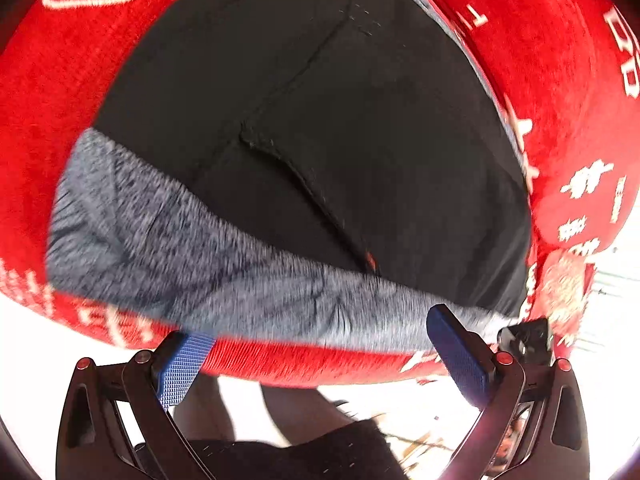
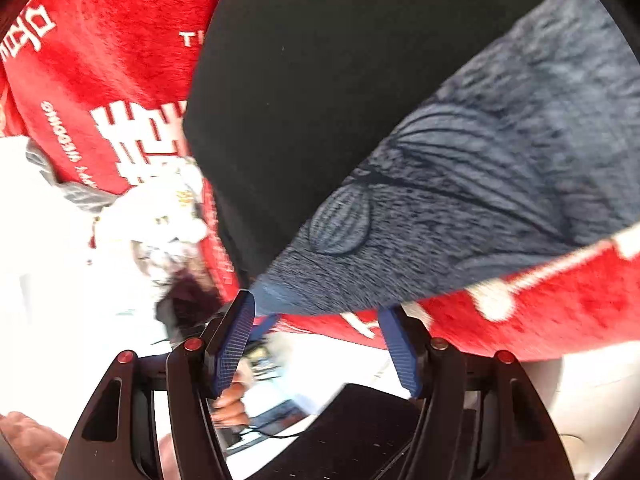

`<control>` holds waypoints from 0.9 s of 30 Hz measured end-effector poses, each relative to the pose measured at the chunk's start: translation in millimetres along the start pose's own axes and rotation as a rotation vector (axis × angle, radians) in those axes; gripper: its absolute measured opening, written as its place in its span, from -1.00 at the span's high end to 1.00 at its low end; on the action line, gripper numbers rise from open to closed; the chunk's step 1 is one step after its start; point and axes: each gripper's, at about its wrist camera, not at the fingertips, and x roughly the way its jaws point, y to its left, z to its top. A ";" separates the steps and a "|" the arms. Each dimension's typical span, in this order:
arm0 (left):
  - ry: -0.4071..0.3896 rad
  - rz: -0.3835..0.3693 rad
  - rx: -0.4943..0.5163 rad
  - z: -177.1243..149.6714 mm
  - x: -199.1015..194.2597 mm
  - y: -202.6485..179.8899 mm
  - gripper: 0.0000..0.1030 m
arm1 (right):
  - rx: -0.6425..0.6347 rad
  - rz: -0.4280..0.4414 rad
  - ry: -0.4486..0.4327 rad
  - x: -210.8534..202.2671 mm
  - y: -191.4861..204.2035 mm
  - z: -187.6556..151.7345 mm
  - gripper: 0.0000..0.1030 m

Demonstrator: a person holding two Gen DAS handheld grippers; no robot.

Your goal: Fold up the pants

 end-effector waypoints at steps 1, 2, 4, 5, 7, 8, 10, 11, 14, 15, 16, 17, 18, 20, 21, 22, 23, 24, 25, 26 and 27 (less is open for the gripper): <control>-0.008 -0.018 -0.017 3.7 1.8 -2.3 -1.00 | -0.005 0.020 -0.002 2.7 1.3 1.9 -0.33; -0.026 -0.036 -0.032 6.4 1.1 -3.5 -1.00 | -0.006 0.039 -0.006 3.9 4.6 3.5 -0.33; -0.062 -0.077 -0.038 11.4 -1.7 -3.6 -1.00 | -0.012 0.072 -0.013 6.0 7.1 6.0 -0.33; -0.075 -0.091 -0.038 12.3 -4.8 -6.4 -1.00 | -0.013 0.083 -0.016 2.6 8.5 4.9 -0.33; -0.081 -0.095 -0.030 12.3 -7.2 -8.7 -0.96 | -0.016 0.079 -0.018 -2.2 5.4 3.7 -0.33; -0.079 -0.084 -0.022 11.7 -7.0 -8.9 -0.86 | -0.010 0.064 -0.023 -5.7 3.0 2.8 -0.33; -0.074 -0.035 0.003 11.1 -6.5 -6.7 -0.48 | 0.016 0.040 -0.046 -13.5 3.3 0.8 -0.32; -0.071 -0.020 0.012 13.9 -6.4 -2.3 -0.04 | 0.038 0.027 -0.052 -14.8 2.8 -0.2 -0.15; -0.063 -0.010 0.008 18.3 -16.6 9.8 0.51 | 0.042 -0.069 -0.086 -25.7 12.7 3.8 0.90; -0.074 -0.014 0.029 18.6 -24.5 5.8 0.51 | 0.020 -0.087 -0.094 -30.1 21.1 4.6 0.90; -0.081 -0.010 0.045 16.8 -30.0 -0.2 0.51 | -0.020 -0.103 -0.096 -34.9 35.4 6.7 0.90; -0.092 -0.007 0.069 16.4 -37.8 -8.0 0.51 | -0.063 -0.116 -0.098 -39.5 49.0 9.1 0.90; -0.113 -0.011 0.103 17.2 -49.3 -20.5 0.51 | -0.097 -0.122 -0.102 -43.2 60.9 12.1 0.90; -0.149 -0.027 0.133 23.3 -64.9 -41.1 0.51 | -0.175 -0.121 -0.113 -54.5 90.6 22.1 0.90; -0.184 -0.048 0.148 29.9 -77.4 -54.0 0.51 | -0.207 -0.113 -0.119 -61.0 104.8 29.4 0.90; -0.213 -0.061 0.158 37.1 -85.6 -62.9 0.51 | -0.243 -0.104 -0.125 -68.3 122.6 40.6 0.90; -0.239 -0.069 0.168 45.5 -90.9 -72.6 0.50 | -0.263 -0.102 -0.126 -71.3 132.5 48.0 0.90; -0.271 -0.075 0.179 55.6 -96.7 -83.4 0.50 | -0.288 -0.102 -0.124 -72.8 146.1 58.5 0.90; -0.309 -0.079 0.192 69.8 -101.8 -95.4 0.50 | -0.316 -0.098 -0.117 -75.6 161.3 76.1 0.90; -0.335 -0.077 0.198 80.7 -102.9 -103.3 0.50 | -0.330 -0.100 -0.112 -74.7 170.7 87.1 0.90; -0.359 -0.062 0.203 95.8 -100.3 -113.9 0.50 | -0.353 -0.116 -0.098 -72.6 182.5 106.8 0.90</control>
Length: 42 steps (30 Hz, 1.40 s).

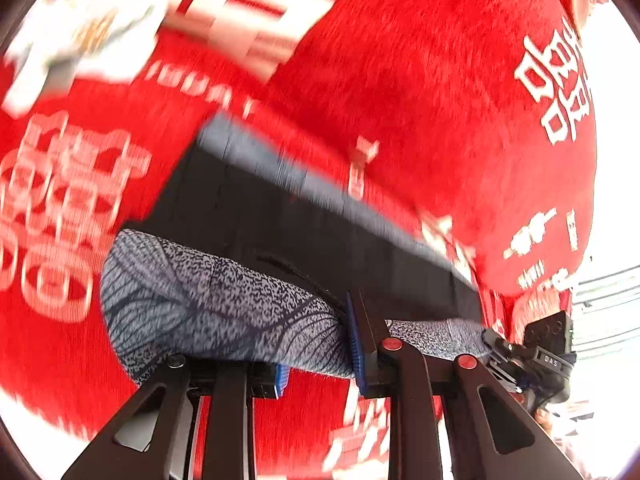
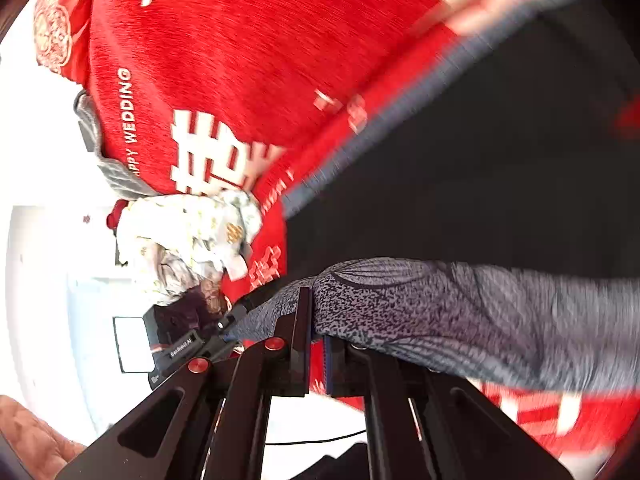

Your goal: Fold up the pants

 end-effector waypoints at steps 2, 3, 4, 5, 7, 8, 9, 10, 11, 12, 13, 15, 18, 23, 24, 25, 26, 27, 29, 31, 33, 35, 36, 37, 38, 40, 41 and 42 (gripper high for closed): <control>-0.029 0.055 0.017 27.0 21.5 -8.0 0.33 | -0.033 -0.027 0.032 13.6 4.2 34.5 0.90; -0.056 0.121 0.025 40.8 34.7 -8.7 -0.13 | -0.045 -0.037 0.047 22.9 3.1 46.7 0.90; -0.083 0.172 0.026 46.2 36.6 -5.1 -0.38 | -0.062 -0.060 0.069 34.1 0.3 66.4 0.89; -0.130 0.246 0.022 55.2 45.6 -1.5 -0.68 | -0.062 -0.083 0.084 47.8 -5.8 77.7 0.87; -0.137 0.295 0.006 68.8 66.1 8.5 -0.68 | -0.065 -0.132 0.107 68.0 -19.6 104.1 0.83; -0.124 0.312 -0.006 71.8 74.8 15.0 -0.68 | -0.051 -0.146 0.110 80.2 -25.6 111.9 0.82; -0.118 0.343 -0.018 76.0 84.1 21.4 -0.68 | -0.038 -0.159 0.113 86.5 -33.6 119.9 0.82; -0.118 0.375 -0.021 78.4 88.4 26.5 -0.68 | -0.025 -0.173 0.123 97.6 -41.8 127.0 0.69; -0.114 0.416 -0.023 80.3 96.4 27.4 -0.68 | -0.015 -0.206 0.142 110.1 -49.5 132.2 0.39; -0.108 0.458 -0.025 82.5 100.3 29.6 -0.68 | -0.009 -0.229 0.162 120.1 -55.3 134.5 0.20; -0.106 0.472 -0.026 83.7 101.0 34.2 -0.68 | -0.008 -0.237 0.181 130.1 -57.9 136.5 0.00; -0.120 0.501 -0.025 85.4 92.4 33.1 -0.68 | -0.033 -0.238 0.176 130.6 -46.6 137.4 -0.16; -0.077 0.494 0.034 81.1 81.0 10.8 -0.68 | -0.072 -0.191 0.190 114.0 -23.9 130.0 -0.36; 0.095 0.367 0.261 32.8 98.7 -69.7 -0.68 | -0.031 -0.181 0.116 16.7 -38.0 96.1 -0.36; 0.148 0.315 0.296 15.7 108.7 -89.6 -0.68 | -0.005 -0.197 0.099 0.7 -48.0 91.0 -0.36; 0.205 0.263 0.326 -3.2 122.0 -110.4 -0.68 | 0.031 -0.220 0.072 -23.6 -61.2 79.7 -0.36; 0.242 0.232 0.344 -14.1 131.7 -124.0 -0.68 | 0.067 -0.244 0.041 -48.8 -74.6 68.3 -0.36; 0.295 0.190 0.369 -32.2 147.3 -143.5 -0.68 | 0.102 -0.275 0.010 -73.9 -88.1 55.6 -0.36; 0.380 0.127 0.424 -68.3 177.2 -187.1 -0.68 | 0.186 -0.350 -0.054 -130.0 -121.4 26.8 -0.36; 0.441 0.077 0.460 -91.1 202.5 -215.2 -0.68 | 0.271 -0.402 -0.106 -173.4 -150.9 -2.6 -0.36; 0.494 0.034 0.488 -112.4 227.0 -245.3 -0.68 | 0.347 -0.445 -0.139 -203.2 -177.8 -28.4 -0.36; 0.536 0.008 0.510 -125.3 244.7 -262.2 -0.68 | 0.428 -0.474 -0.171 -231.8 -207.9 -52.8 -0.36; 0.564 -0.004 0.517 -133.2 251.1 -270.7 -0.68 | 0.466 -0.481 -0.187 -244.5 -221.3 -67.4 -0.36; 0.583 -0.008 0.524 -139.8 255.6 -276.0 -0.68 | 0.493 -0.482 -0.193 -250.9 -230.8 -77.3 -0.36; 0.605 -0.009 0.540 -146.0 262.0 -282.0 -0.68 | 0.519 -0.470 -0.197 -255.5 -240.2 -86.6 -0.36; 0.628 -0.011 0.567 -154.6 273.5 -290.1 -0.68 | 0.553 -0.427 -0.198 -252.9 -251.3 -97.8 -0.36; 0.640 -0.015 0.571 -158.6 275.9 -293.8 -0.68 | 0.566 -0.378 -0.192 -250.1 -258.8 -102.0 -0.36; 0.652 -0.017 0.568 -162.2 280.9 -295.9 -0.68 | 0.580 -0.342 -0.185 -247.3 -264.9 -104.4 -0.36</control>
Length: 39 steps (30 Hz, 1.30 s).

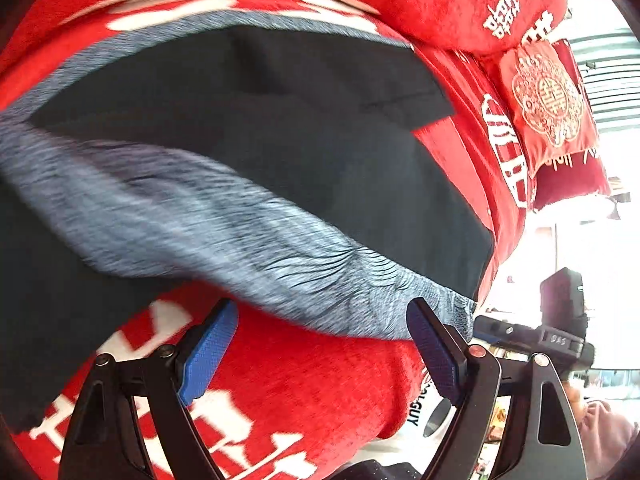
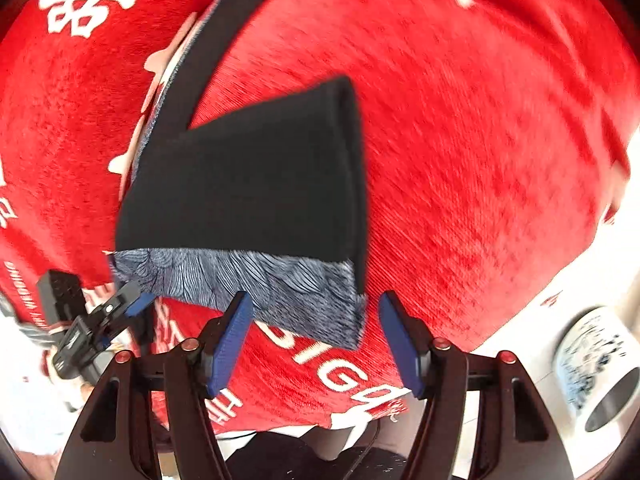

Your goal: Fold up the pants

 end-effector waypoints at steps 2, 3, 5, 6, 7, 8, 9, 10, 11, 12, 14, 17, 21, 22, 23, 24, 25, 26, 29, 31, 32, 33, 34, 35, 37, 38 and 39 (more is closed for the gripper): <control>0.003 0.003 0.000 4.5 8.0 -4.8 -0.68 | 0.028 0.048 -0.001 3.1 -4.1 -0.6 -0.34; -0.001 0.005 0.007 8.1 8.6 -9.7 -0.68 | 0.033 0.084 0.001 1.5 -7.9 -0.5 -0.26; -0.007 -0.001 0.001 17.0 9.2 -10.6 -0.68 | 0.062 0.165 0.016 -3.9 -13.1 1.5 0.73; -0.014 -0.011 -0.012 23.4 5.2 -15.2 -0.68 | 0.059 0.188 0.014 -7.1 -11.2 2.9 0.73; -0.022 -0.023 -0.018 26.0 0.1 -13.7 -0.68 | 0.036 0.226 0.014 -13.3 -2.3 7.7 0.73; -0.043 -0.034 -0.026 33.5 -7.1 -18.4 -0.68 | 0.021 0.241 0.010 -17.9 4.1 11.4 0.73; -0.067 -0.039 -0.029 41.2 -13.4 -21.3 -0.68 | -0.003 0.265 0.002 -25.0 14.7 18.1 0.73; -0.081 -0.043 -0.030 44.5 -19.3 -20.2 -0.68 | -0.035 0.299 -0.013 -34.3 30.4 30.1 0.73; -0.109 -0.042 -0.031 55.6 -26.1 -25.2 -0.68 | -0.059 0.322 -0.025 -41.8 42.1 41.7 0.73; -0.133 -0.037 -0.030 65.4 -31.3 -27.9 -0.68 | -0.078 0.345 -0.039 -47.4 53.8 52.0 0.73; -0.171 -0.024 -0.030 85.5 -35.7 -32.0 -0.68 | -0.124 0.392 -0.077 -62.0 79.8 85.3 0.73; -0.248 0.016 -0.042 128.8 -46.6 -29.8 -0.68 | -0.181 0.388 -0.138 -73.3 112.2 144.5 0.73; -0.338 0.073 -0.064 173.6 -68.4 -16.2 -0.68 | -0.208 0.322 -0.146 -58.1 151.6 211.3 0.63; -0.351 0.085 -0.063 176.8 -72.2 -13.5 -0.68 | -0.231 0.272 -0.136 -44.6 166.3 227.5 0.50; -0.366 0.109 -0.060 182.3 -76.5 -11.6 -0.68 | -0.268 0.216 -0.136 -38.9 178.3 239.3 0.18; -0.370 0.127 -0.060 184.1 -76.8 -9.7 -0.68 | -0.302 0.180 -0.153 -37.3 187.9 245.1 -0.04; -0.371 0.150 -0.063 183.9 -77.9 -6.1 -0.68 | -0.324 0.172 -0.184 -41.0 190.8 248.0 -0.38; -0.364 0.172 -0.069 181.0 -76.6 -3.5 -0.68 | -0.322 0.181 -0.212 -44.7 189.4 247.9 -0.43; -0.310 0.254 -0.103 161.2 -65.6 13.3 -0.68 | -0.235 0.163 -0.204 -38.4 166.2 237.4 -0.43; -0.280 0.300 -0.127 144.1 -56.8 22.4 -0.68 | -0.170 0.096 -0.185 -27.0 139.7 224.8 -0.30; -0.267 0.310 -0.142 136.2 -53.4 27.3 -0.68 | -0.138 0.079 -0.174 -21.2 128.4 220.3 -0.13; -0.250 0.317 -0.167 127.5 -48.5 34.3 -0.68 | -0.106 0.071 -0.162 -14.9 119.9 222.6 -0.06; -0.234 0.323 -0.189 119.2 -43.4 41.0 -0.68 | -0.057 0.082 -0.141 -5.4 107.2 221.3 -0.01; -0.216 0.335 -0.212 112.7 -37.8 48.0 -0.68 | -0.027 0.101 -0.130 1.7 100.0 222.4 0.07; -0.199 0.353 -0.235 106.0 -31.0 54.8 -0.68 | -0.028 0.123 -0.133 11.3 101.6 230.5 0.34; -0.191 0.368 -0.241 103.8 -28.4 57.6 -0.68 | -0.050 0.124 -0.136 14.3 107.4 233.7 0.76; -0.187 0.382 -0.237 102.4 -27.4 58.0 -0.68 | -0.093 0.108 -0.141 14.0 117.5 235.4 0.87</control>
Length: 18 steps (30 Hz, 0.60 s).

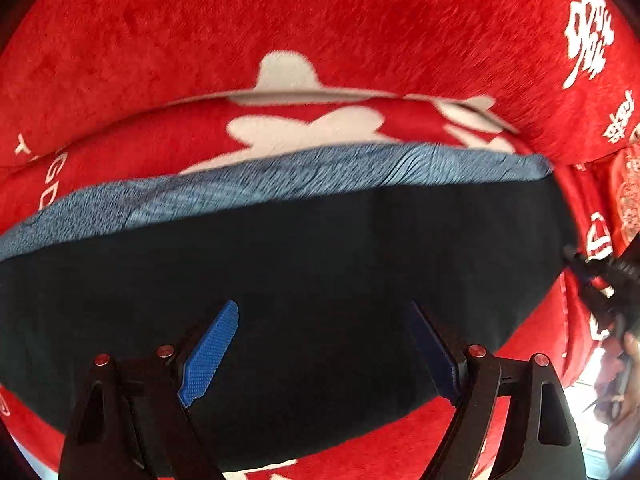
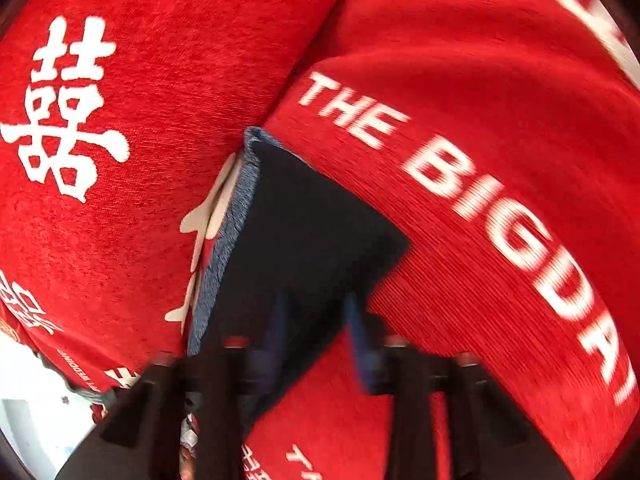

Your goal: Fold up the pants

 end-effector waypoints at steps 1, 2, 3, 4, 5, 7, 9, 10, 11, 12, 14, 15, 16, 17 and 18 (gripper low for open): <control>-0.002 0.012 0.008 -1.2 -0.6 -0.1 -0.68 | -0.026 -0.008 -0.006 -0.5 6.3 1.8 0.87; -0.002 0.026 0.017 -3.6 -0.3 -0.6 -0.68 | -0.052 -0.025 -0.007 -4.8 10.7 0.5 0.88; 0.006 0.033 0.019 -5.8 1.4 -0.6 -0.68 | -0.054 -0.039 -0.001 -7.1 7.1 -2.2 0.88; 0.027 0.042 0.017 -9.3 6.0 1.6 -0.68 | -0.046 -0.073 0.023 -5.6 0.3 -4.8 0.88; 0.038 0.053 0.019 -14.5 9.1 4.2 -0.68 | -0.048 -0.113 0.045 -2.5 -5.9 -7.0 0.87; 0.042 0.064 0.035 -17.1 4.4 2.4 -0.68 | -0.067 -0.153 0.060 -5.1 -8.4 -8.5 0.72; 0.017 0.034 0.025 -15.6 -7.7 0.0 -0.68 | -0.087 -0.191 0.029 -19.7 2.2 -7.1 0.54; 0.001 0.028 0.024 -13.2 -12.7 -1.8 -0.68 | -0.121 -0.196 -0.006 -31.1 13.3 -8.4 0.54; -0.016 0.020 0.026 -10.0 -17.3 -4.8 -0.68 | -0.152 -0.193 -0.027 -35.9 21.7 -10.4 0.54; -0.033 0.017 0.031 -6.0 -19.6 -9.4 -0.68 | -0.203 -0.188 -0.046 -41.0 34.8 -14.2 0.54; -0.045 0.023 0.047 1.6 -16.2 -20.2 -0.68 | -0.319 -0.156 0.003 -28.7 66.1 -22.1 0.54; -0.039 0.038 0.061 6.5 -6.9 -29.3 -0.68 | -0.356 -0.145 0.035 -21.0 72.4 -25.2 0.54; -0.034 0.050 0.068 10.6 0.2 -34.8 -0.68 | -0.399 -0.143 0.065 -7.8 82.1 -30.0 0.54; -0.031 0.071 0.078 9.6 7.4 -37.6 -0.68 | -0.454 -0.158 0.094 11.4 94.0 -36.2 0.54; -0.035 0.101 0.091 12.5 16.1 -42.7 -0.68 | -0.487 -0.170 0.111 25.8 100.7 -39.4 0.54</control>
